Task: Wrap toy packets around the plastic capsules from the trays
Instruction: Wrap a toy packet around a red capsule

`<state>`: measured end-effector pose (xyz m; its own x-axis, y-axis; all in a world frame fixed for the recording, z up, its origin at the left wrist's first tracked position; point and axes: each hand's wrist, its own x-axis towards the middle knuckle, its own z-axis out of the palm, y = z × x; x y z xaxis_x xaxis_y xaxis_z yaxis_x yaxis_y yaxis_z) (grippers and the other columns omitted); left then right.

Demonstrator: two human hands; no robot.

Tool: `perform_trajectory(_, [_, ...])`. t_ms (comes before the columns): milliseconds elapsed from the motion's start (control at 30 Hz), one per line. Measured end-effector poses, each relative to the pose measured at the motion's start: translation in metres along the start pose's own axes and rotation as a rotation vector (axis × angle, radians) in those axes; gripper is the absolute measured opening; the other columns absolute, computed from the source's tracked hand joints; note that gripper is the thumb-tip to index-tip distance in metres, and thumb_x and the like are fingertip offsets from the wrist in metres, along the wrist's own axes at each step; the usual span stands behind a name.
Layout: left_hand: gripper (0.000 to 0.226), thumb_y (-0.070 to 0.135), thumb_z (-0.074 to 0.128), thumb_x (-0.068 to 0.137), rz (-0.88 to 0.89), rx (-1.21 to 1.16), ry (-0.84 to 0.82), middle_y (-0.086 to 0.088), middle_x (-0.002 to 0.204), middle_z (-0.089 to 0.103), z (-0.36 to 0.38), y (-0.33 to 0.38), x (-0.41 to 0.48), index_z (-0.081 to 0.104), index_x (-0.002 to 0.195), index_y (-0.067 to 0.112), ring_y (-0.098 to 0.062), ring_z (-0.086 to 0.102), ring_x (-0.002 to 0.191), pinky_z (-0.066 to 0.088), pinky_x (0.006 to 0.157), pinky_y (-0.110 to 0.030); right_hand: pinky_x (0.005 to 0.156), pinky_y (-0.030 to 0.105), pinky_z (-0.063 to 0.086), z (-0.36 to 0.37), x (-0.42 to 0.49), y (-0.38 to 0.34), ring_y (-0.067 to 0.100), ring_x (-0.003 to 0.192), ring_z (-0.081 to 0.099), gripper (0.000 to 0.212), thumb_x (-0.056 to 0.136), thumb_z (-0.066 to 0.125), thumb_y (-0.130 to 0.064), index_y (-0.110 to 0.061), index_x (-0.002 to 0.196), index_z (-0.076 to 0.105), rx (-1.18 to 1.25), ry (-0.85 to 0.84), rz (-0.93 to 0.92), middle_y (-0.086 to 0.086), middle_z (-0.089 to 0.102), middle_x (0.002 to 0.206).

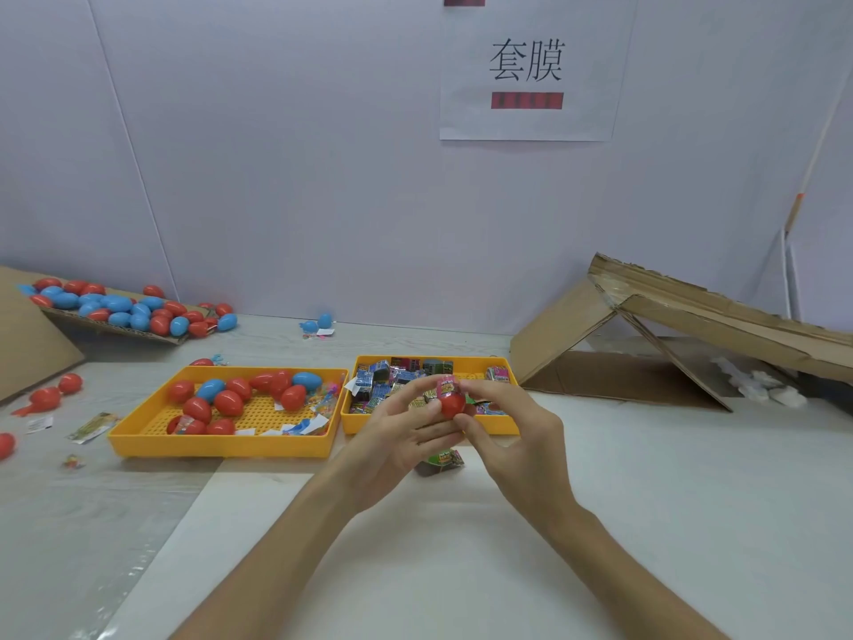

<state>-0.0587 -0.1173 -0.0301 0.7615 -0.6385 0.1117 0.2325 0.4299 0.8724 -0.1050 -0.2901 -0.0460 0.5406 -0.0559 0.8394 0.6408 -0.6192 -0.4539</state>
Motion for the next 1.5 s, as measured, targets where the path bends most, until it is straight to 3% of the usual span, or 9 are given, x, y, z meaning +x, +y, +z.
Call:
perform_trajectory(100, [0.043,0.018,0.058,0.097,0.011,0.000,0.066,-0.026,0.128,0.065,0.0010,-0.0007,0.0015,0.053,0.138,0.008,-0.037,0.064,0.120,0.058,0.091,-0.035,0.098,0.025,0.051,0.0001,0.0002,0.0012,0.008,0.113,0.065,0.029,0.082,0.079,-0.001,-0.009,0.110,0.075,0.003,-0.019,-0.037,-0.006,0.072,0.116])
perform_trajectory(233, [0.041,0.020,0.060,0.095,0.017,0.000,0.090,-0.026,0.122,0.068,0.0006,-0.0010,0.0013,0.057,0.134,0.008,-0.037,0.066,0.116,0.059,0.085,-0.032,0.092,0.024,0.053,0.0017,-0.0004,0.0005,0.008,0.112,0.065,0.040,0.078,0.084,-0.001,-0.011,0.115,0.072,0.028,-0.036,-0.043,-0.006,0.071,0.117])
perform_trajectory(600, [0.035,0.015,0.060,0.096,-0.006,-0.064,0.042,-0.022,0.123,0.069,-0.0006,-0.0010,0.0004,0.060,0.131,0.011,-0.034,0.067,0.116,0.059,0.085,-0.031,0.098,0.020,0.049,0.0033,-0.0034,0.0021,0.008,0.114,0.064,0.034,0.082,0.080,-0.005,-0.006,0.115,0.073,-0.034,0.004,-0.081,-0.001,0.071,0.118])
perform_trajectory(800, [0.054,0.016,0.066,0.090,-0.039,-0.088,0.018,-0.018,0.122,0.069,-0.0030,-0.0023,0.0011,0.050,0.141,0.006,-0.030,0.068,0.115,0.058,0.088,-0.032,0.099,0.018,0.048,0.0035,-0.0049,0.0033,0.005,0.114,0.065,0.031,0.081,0.080,-0.002,-0.006,0.111,0.075,-0.063,0.028,-0.102,-0.001,0.071,0.118])
perform_trajectory(967, [0.087,0.026,0.094,0.066,-0.037,-0.082,0.005,-0.020,0.123,0.068,-0.0026,-0.0012,0.0006,0.051,0.139,0.006,-0.031,0.068,0.113,0.058,0.088,-0.033,0.099,0.017,0.048,0.0038,-0.0058,0.0052,0.004,0.114,0.065,0.031,0.080,0.080,0.000,-0.005,0.110,0.076,-0.053,0.026,-0.107,-0.001,0.071,0.117])
perform_trajectory(1133, [0.097,0.028,0.099,0.057,-0.034,-0.059,0.044,-0.023,0.124,0.067,-0.0004,0.0004,0.0007,0.052,0.138,0.006,-0.034,0.068,0.114,0.059,0.088,-0.034,0.096,0.020,0.051,0.0037,-0.0055,0.0045,0.006,0.112,0.066,0.028,0.079,0.081,-0.001,-0.006,0.107,0.075,-0.023,0.030,-0.085,-0.002,0.072,0.115])
perform_trajectory(1233, [0.100,0.031,0.100,0.053,-0.024,-0.038,0.066,-0.026,0.122,0.067,0.0025,0.0029,-0.0001,0.053,0.138,0.006,-0.034,0.068,0.112,0.059,0.087,-0.032,0.088,0.026,0.056,0.0045,-0.0047,0.0020,0.011,0.109,0.067,0.036,0.082,0.079,0.000,-0.009,0.117,0.071,0.036,0.000,-0.061,-0.004,0.070,0.117])
perform_trajectory(1333, [0.093,0.031,0.098,0.058,-0.026,-0.025,0.042,-0.025,0.120,0.068,0.0033,0.0028,-0.0009,0.056,0.137,0.006,-0.033,0.068,0.112,0.058,0.088,-0.031,0.089,0.027,0.056,0.0046,-0.0043,0.0013,0.011,0.113,0.064,0.046,0.083,0.078,0.001,-0.011,0.126,0.068,0.021,-0.051,-0.090,-0.003,0.067,0.122])
perform_trajectory(1500, [0.060,0.026,0.090,0.072,-0.034,-0.019,-0.029,-0.021,0.118,0.068,0.0016,0.0007,-0.0012,0.068,0.125,0.008,-0.032,0.066,0.115,0.056,0.090,-0.032,0.095,0.019,0.049,0.0043,-0.0044,0.0027,0.008,0.114,0.062,0.044,0.082,0.079,0.002,-0.013,0.122,0.071,-0.025,-0.056,-0.124,-0.002,0.066,0.121])
